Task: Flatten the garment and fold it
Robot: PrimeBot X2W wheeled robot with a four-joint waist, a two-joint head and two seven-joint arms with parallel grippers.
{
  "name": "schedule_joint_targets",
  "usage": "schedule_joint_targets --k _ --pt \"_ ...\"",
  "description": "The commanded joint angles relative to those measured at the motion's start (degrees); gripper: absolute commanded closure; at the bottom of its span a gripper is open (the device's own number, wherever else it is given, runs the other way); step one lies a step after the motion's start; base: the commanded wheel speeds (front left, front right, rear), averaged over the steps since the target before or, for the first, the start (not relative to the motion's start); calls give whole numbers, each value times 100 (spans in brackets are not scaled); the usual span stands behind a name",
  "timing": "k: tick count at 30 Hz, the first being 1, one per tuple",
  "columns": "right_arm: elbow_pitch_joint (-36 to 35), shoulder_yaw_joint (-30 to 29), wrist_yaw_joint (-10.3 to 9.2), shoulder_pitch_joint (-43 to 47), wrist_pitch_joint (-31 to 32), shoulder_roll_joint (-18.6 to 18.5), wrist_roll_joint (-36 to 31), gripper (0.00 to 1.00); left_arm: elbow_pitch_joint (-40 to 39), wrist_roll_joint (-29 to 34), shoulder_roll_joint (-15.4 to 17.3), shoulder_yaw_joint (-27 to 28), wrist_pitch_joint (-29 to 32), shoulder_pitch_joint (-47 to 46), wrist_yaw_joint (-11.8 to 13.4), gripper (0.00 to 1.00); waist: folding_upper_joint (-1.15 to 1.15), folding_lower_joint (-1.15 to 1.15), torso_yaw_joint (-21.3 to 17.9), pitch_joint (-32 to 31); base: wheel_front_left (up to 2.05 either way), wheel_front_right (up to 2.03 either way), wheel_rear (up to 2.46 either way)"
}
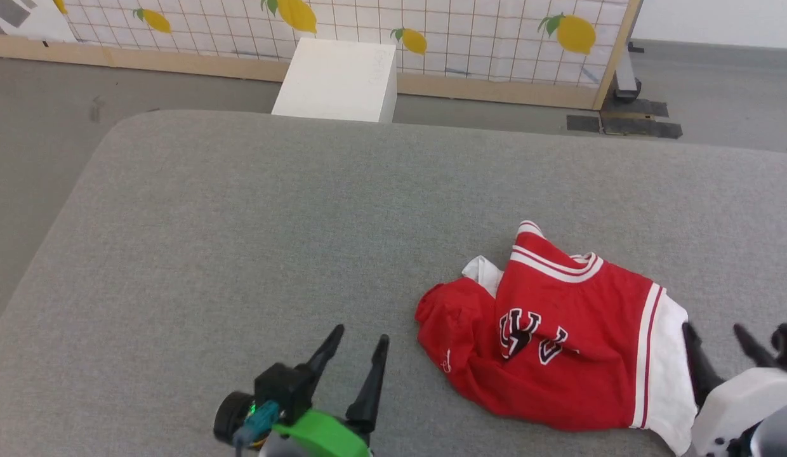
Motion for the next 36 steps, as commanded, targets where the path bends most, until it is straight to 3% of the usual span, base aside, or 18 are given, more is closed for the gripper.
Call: schedule_joint_targets --k 1,5,7,8,10,14,20,22,29,32,36 --pt "-124 -61 -9 -125 -159 16 58 0 28 -100 -40 -42 172 -208 -59 0 0 0 -54 99 0 0 0" --pt "-176 -129 -9 -158 -462 29 150 0 182 -239 -61 -317 1100 -725 -203 0 0 0 -171 341 0 0 0" --pt "-75 -113 -9 -144 -540 31 132 0 313 -316 -57 -513 1759 -1060 -274 0 0 0 -229 480 0 0 0" --pt "44 -106 -9 -208 -643 32 181 0 460 -481 -63 -722 2618 -1635 -345 0 0 0 -326 702 0 0 0" --pt "104 -94 -9 -272 -708 32 171 0 611 -450 -16 -852 3112 -2012 -363 0 0 0 -382 837 0 0 0" --pt "254 -103 -9 -405 -732 33 143 0 1071 -446 -32 -901 3709 -2578 -342 0 0 0 -494 1029 0 0 0" --pt "329 23 -9 -541 -781 33 204 0 1829 -616 -98 -1169 4126 -2914 -388 0 0 0 -554 1141 0 0 0" --pt "339 52 -9 -549 -794 33 203 0 1987 -735 -99 -1290 4100 -2917 -408 100 0 0 -515 1126 0 0 0" --pt "403 1 -9 -410 -802 33 163 0 1899 -1051 256 -1136 3296 -2533 -370 100 0 0 -128 718 0 0 0" --pt "440 -32 -9 -255 -767 33 166 0 1387 -1200 662 -758 2906 -1886 -93 100 0 0 159 410 0 0 0" --pt "496 -40 -9 -83 -726 33 185 0 643 -1304 1098 -508 2861 -1007 238 100 0 0 474 140 0 0 0"
